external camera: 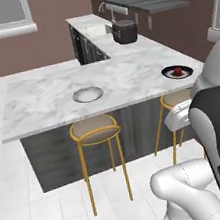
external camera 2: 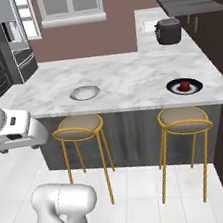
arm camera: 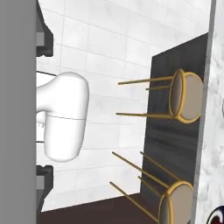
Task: Transport the chicken drumstick and tomato to the fridge. Place the chicken drumstick on the rack containing meat and place the tomato on the rack containing the vegetable, ensuring meats and vegetables are on different racks.
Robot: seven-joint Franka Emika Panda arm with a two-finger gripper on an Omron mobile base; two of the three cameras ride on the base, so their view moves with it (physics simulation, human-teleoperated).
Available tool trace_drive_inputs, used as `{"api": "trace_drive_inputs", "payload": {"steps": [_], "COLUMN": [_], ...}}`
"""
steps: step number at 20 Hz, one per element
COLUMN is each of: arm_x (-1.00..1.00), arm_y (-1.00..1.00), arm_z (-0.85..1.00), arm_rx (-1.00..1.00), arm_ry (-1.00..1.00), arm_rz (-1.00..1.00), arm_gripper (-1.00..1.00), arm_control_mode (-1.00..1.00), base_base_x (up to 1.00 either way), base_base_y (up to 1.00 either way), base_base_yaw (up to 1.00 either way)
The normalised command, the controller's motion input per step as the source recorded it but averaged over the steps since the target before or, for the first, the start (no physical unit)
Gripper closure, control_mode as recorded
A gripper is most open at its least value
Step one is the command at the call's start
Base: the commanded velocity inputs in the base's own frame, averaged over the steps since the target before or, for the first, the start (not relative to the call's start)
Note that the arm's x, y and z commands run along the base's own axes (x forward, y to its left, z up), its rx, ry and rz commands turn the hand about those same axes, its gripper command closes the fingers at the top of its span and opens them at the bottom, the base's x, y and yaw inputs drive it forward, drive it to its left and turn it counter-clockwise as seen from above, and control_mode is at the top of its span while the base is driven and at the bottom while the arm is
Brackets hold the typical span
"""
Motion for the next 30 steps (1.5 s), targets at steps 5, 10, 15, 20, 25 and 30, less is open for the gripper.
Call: {"api": "trace_drive_inputs", "payload": {"steps": [5,10,15,20,25,30], "arm_x": [0.00,0.00,0.00,0.00,0.00,0.00], "arm_y": [0.00,0.00,0.00,0.00,0.00,0.00], "arm_z": [0.00,0.00,0.00,0.00,0.00,0.00], "arm_rx": [0.00,0.00,0.00,0.00,0.00,0.00], "arm_ry": [0.00,0.00,0.00,0.00,0.00,0.00], "arm_rz": [0.00,0.00,0.00,0.00,0.00,0.00], "arm_gripper": [-1.00,-1.00,-1.00,-1.00,-1.00,-1.00], "arm_control_mode": [1.00,1.00,1.00,1.00,1.00,1.00], "base_base_x": [0.04,0.34,0.88,1.00,1.00,1.00], "base_base_y": [-1.00,-0.92,-0.50,-0.34,-0.28,0.21], "base_base_yaw": [-0.02,-0.21,-0.01,0.00,-0.10,-0.45]}}
